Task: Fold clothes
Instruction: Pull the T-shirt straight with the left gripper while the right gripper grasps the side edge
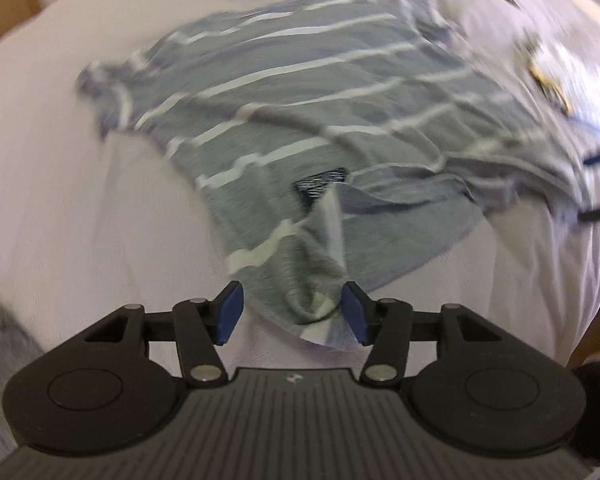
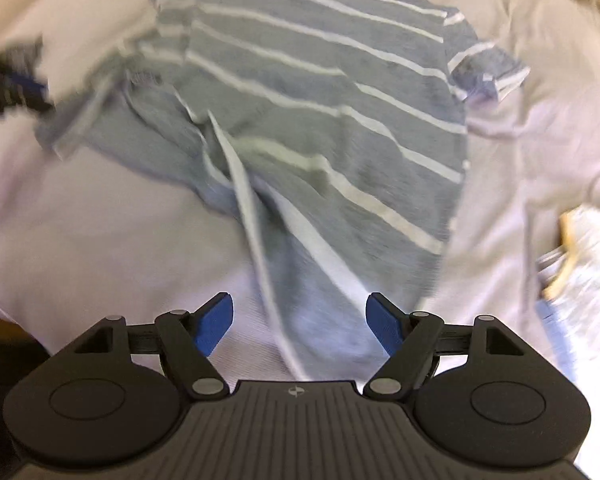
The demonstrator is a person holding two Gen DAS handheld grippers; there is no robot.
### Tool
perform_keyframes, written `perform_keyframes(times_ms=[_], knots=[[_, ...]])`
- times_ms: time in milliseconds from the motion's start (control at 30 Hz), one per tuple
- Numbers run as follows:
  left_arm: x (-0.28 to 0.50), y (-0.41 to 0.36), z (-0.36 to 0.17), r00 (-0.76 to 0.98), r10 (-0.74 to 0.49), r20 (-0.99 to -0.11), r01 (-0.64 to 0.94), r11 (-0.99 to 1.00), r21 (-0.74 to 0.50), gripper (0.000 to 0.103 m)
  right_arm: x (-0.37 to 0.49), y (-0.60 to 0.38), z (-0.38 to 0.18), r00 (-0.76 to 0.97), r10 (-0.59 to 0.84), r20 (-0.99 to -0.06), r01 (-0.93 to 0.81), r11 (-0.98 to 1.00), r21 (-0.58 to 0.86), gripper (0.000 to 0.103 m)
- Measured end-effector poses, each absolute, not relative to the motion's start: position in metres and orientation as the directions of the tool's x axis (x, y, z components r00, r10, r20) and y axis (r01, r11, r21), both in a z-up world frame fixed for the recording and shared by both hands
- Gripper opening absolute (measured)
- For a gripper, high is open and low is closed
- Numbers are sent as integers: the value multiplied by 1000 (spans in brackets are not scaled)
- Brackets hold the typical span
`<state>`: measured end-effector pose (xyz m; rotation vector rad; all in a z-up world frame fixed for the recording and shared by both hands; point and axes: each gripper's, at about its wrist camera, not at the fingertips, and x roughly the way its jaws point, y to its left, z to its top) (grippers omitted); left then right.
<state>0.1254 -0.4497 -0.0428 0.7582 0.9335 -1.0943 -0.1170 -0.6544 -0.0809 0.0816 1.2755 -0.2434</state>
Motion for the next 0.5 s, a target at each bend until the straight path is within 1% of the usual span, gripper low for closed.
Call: perform_keyframes(times_ms=[67,100,167,200,233,333,400,433,500], knots=[[110,-453,-51,197,-373,-907,968,219,120,56,-121,-647,-91,253,-179,-951,159,977,-142,74],[102,-455,-59,224,-349,-910,970,172,173,56,-122,-640,-98,242,-195,-950,113,979,-172,71],[91,-456,-74,260,-318,-912,966,93,243,53,-125,-626,-110,224,-227,-948,20,973,-229,59],[88,-454,-79,269,-314,-910,963,72,260,53,-126,-619,-116,216,-244,-946,-27,966,-255,49],[89,-451,-80,271,-321,-907,962,73,262,53,-128,-615,-120,209,-261,-942,-43,960,-276,44],[88,-442,-86,282,-341,-897,958,54,281,50,-136,-609,-116,195,-313,-929,18,949,-316,44],[87,-437,-92,295,-348,-890,951,14,310,37,-142,-600,-119,196,-342,-919,11,938,-347,44],[87,-437,-94,301,-352,-886,947,-2,322,33,-143,-595,-121,201,-355,-913,-7,931,-364,43],[88,-436,-97,308,-363,-879,939,-34,343,17,-142,-588,-127,212,-378,-901,-45,917,-395,40]])
